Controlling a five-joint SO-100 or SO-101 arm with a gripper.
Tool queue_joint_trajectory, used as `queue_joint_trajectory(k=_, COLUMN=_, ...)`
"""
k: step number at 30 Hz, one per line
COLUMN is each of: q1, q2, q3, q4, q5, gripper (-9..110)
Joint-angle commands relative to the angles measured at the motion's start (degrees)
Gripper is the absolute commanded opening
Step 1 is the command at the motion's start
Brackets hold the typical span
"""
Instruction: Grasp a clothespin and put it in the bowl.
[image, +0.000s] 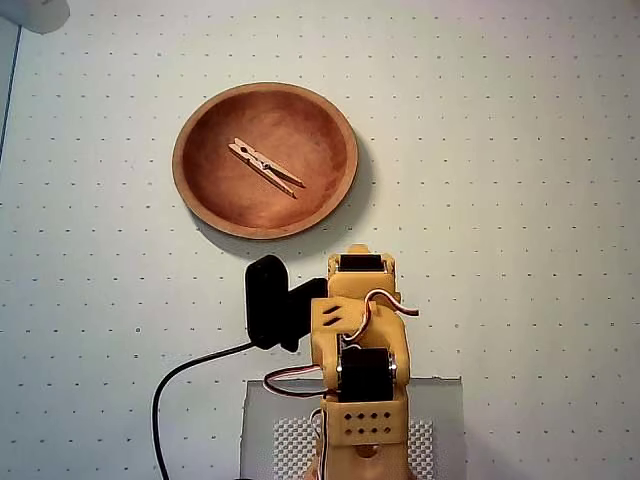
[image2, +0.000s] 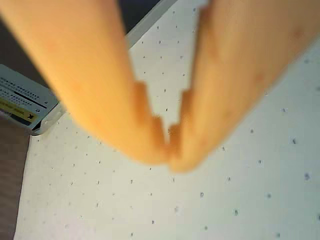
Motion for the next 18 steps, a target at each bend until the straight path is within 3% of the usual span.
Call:
queue_joint_trajectory(k=1, q1=0.35, q2=4.31, q3=5.45, q4=-6.94, q5=0.62, gripper=-3)
queue_joint_trajectory(k=7, q1=-0.18, q2=11.34, q3=17.49, q4=-13.89, q5=0.62, gripper=-3)
queue_joint_trajectory(k=14, q1=0.09, q2=18.11, q3=26.19, q4=-16.26, q5=-9.05, gripper=-3)
queue_joint_trajectory(k=18, q1=-0.26, q2=21.27, q3=30.06, q4=-16.61, q5=-9.23, gripper=-3)
